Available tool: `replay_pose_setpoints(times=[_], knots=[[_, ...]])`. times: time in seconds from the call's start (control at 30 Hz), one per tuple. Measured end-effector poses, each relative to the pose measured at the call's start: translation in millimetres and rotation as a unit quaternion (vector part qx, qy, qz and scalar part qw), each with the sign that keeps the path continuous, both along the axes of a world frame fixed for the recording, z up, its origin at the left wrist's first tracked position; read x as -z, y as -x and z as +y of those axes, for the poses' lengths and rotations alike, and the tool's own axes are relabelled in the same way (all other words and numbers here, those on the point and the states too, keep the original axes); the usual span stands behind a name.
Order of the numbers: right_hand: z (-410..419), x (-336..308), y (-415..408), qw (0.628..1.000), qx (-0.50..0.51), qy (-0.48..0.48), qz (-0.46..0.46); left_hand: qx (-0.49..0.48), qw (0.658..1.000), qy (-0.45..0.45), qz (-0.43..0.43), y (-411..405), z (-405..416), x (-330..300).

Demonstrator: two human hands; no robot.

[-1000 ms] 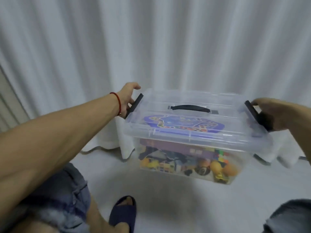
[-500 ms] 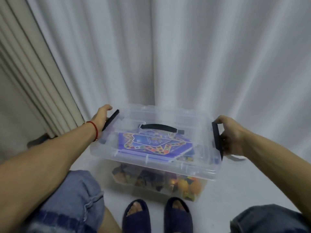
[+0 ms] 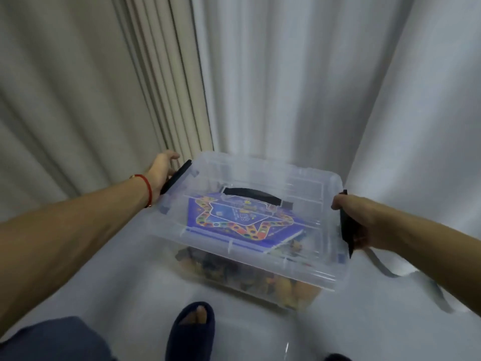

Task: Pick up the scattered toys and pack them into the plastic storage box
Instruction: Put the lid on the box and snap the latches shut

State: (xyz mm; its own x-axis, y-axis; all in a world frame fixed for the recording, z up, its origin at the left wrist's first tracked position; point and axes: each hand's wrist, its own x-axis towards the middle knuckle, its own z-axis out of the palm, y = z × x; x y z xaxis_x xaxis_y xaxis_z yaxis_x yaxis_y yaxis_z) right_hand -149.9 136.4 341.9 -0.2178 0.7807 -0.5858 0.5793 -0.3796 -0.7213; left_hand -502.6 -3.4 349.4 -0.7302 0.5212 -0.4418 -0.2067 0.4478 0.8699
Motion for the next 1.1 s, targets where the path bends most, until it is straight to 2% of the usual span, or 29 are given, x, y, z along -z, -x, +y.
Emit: replay_pose_setpoints(times=[0.07,0.17,0.3,0.43,0.57,0.63,0.7,0.77,0.83,0.93,0.97,1.03,1.1], knots=[[2,18,29,1.0,-0.009,0.015,-0.006,-0.014,1.0,-0.016,-0.002,26,0,10],[8,49,76,1.0,-0.019,0.021,-0.011,-0.02,1.0,0.005,0.019,72,8,32],[14,90,141,0.999,-0.037,0.011,-0.022,0.017,0.981,0.11,0.161,148,11,87],[14,128,190,0.998,-0.04,0.046,0.008,0.068,0.954,0.163,0.24,211,12,148],[5,157,238,0.994,0.019,0.053,0.089,0.092,0.935,0.163,0.3,264,41,170],[-4,176,269,0.992,0.079,-0.005,0.097,0.055,0.919,0.184,0.345,281,67,174],[-13,191,298,0.981,0.152,-0.082,0.092,0.049,0.879,0.276,0.387,292,97,175],[-17,194,326,0.965,0.208,-0.124,0.097,0.1,0.855,0.322,0.395,292,114,171],[-12,200,348,0.957,0.233,-0.14,0.103,0.163,0.843,0.318,0.401,265,112,173],[-3,204,378,0.949,0.242,-0.16,0.119,0.176,0.778,0.31,0.517,202,80,201],[0,204,387,0.949,0.242,-0.169,0.113,0.168,0.774,0.301,0.531,199,76,207],[7,207,404,0.947,0.235,-0.184,0.116,0.16,0.794,0.291,0.51,214,84,205],[15,205,414,0.951,0.226,-0.18,0.114,0.179,0.796,0.312,0.487,234,96,200]])
